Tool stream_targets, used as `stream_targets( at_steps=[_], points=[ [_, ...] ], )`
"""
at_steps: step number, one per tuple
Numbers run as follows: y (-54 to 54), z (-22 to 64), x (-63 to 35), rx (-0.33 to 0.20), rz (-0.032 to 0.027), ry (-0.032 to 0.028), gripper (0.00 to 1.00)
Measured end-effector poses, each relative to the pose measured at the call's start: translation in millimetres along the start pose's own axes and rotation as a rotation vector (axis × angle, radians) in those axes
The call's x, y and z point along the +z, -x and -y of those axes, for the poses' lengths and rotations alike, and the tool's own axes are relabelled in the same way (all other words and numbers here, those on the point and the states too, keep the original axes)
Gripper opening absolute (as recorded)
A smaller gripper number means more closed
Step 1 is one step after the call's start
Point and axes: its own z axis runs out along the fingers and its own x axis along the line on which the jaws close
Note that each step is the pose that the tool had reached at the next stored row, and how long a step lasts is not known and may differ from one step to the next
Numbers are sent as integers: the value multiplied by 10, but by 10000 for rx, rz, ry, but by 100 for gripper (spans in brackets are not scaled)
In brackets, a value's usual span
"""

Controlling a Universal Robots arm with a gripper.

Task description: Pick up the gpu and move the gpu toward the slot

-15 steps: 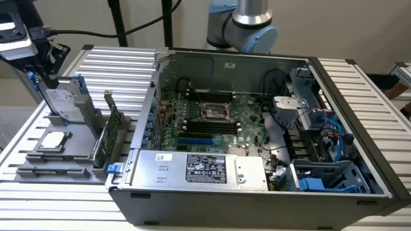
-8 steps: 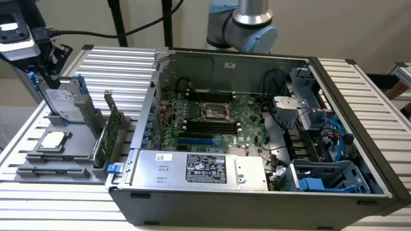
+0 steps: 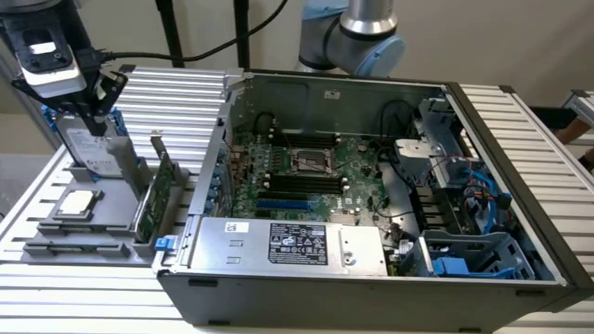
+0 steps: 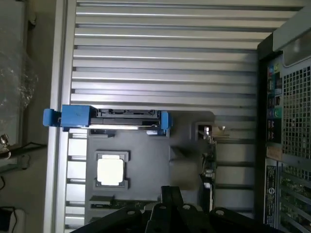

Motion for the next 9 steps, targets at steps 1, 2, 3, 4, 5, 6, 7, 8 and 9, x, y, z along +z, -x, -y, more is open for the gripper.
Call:
stream_targets(
  at_steps=[1,2,3,4,5,6,7,8,9],
  points=[
    [43,22,0,-1,0,0,11],
    [85,42,-1,-1,-1,-1,11],
    [129,63,1,0,0,0,11],
    [172,82,3,0,0,0,11],
    [215,101,5,-1,0,0,11],
    [257,119,10,-1,-1,-1,11],
    [294,135,17,0,1,0,11],
    [327,151,27,1,0,-2,11],
    [359,165,38,-1,1,-3,11]
  ],
)
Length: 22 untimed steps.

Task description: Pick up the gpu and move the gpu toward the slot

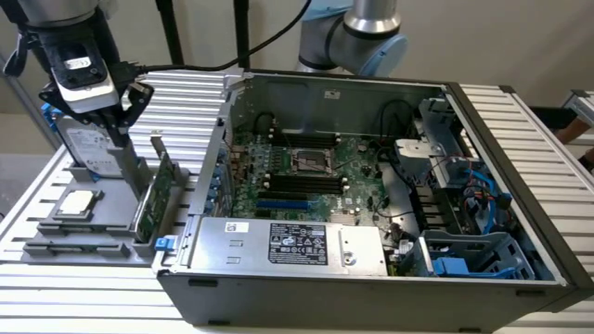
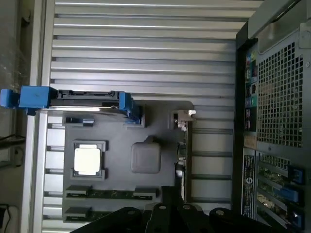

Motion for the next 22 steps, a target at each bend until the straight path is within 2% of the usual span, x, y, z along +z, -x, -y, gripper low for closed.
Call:
stream_targets(
  at_steps=[5,16,17,18,19,20,21,22],
  points=[
    [132,38,49,1,1,-13,11],
    [138,38,49,1,-7,-13,11],
    [138,39,49,1,-7,-13,12],
    [139,39,49,1,-8,-13,18],
    [139,40,50,1,-9,-14,18],
    [139,41,51,1,-8,-14,24],
    [138,42,54,1,-8,-13,24],
    [138,44,58,1,-7,-12,30]
  ],
)
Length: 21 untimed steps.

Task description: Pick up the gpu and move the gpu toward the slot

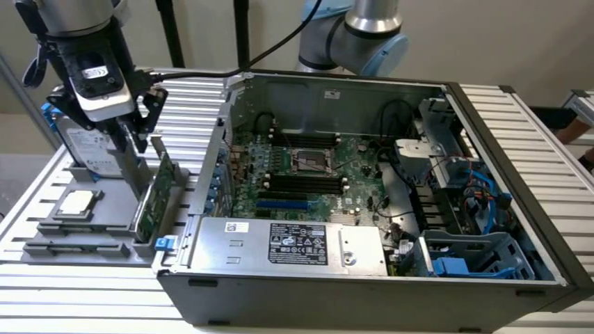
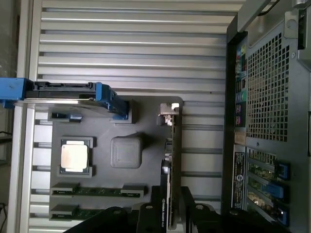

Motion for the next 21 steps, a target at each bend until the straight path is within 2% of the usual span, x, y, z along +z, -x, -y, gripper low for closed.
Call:
stream_targets(
  at_steps=[1,2,4,5,6,13,21],
  points=[
    [0,2,6,0,1,-2,36],
    [0,5,11,0,0,-4,36],
    [0,22,31,-1,-2,-8,47],
    [-1,39,49,0,-2,-9,47],
    [-1,58,67,0,-2,-9,54],
    [-2,144,192,0,4,-9,54],
    [0,160,336,9,35,-9,54]
  ],
)
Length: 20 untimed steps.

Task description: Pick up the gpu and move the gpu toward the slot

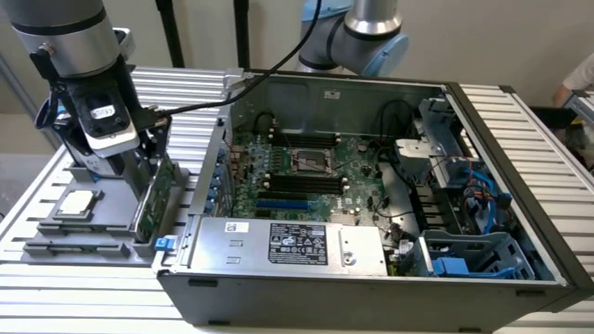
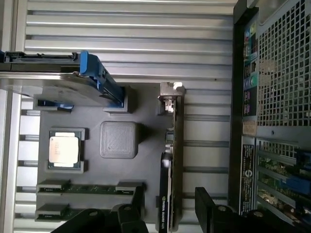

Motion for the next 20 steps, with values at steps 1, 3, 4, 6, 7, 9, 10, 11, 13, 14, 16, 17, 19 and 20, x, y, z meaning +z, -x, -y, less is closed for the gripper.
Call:
stream_targets(
  at_steps=[1,3,4,6,7,9,10,11,13,14,16,17,19,20],
  points=[
    [0,1,18,1,2,0,54],
    [0,2,54,4,4,0,54],
    [0,2,73,5,5,1,54],
    [0,4,110,6,5,0,54],
    [0,5,128,8,6,0,54],
    [0,6,164,18,7,0,54],
    [0,6,183,27,9,1,54],
    [0,7,201,37,10,0,54],
    [0,8,237,59,12,0,54],
    [1,9,255,69,13,0,54],
    [1,10,291,87,14,0,54],
    [1,11,309,99,15,0,54],
    [1,12,345,132,17,0,54],
    [1,13,364,156,19,0,54]
  ],
)
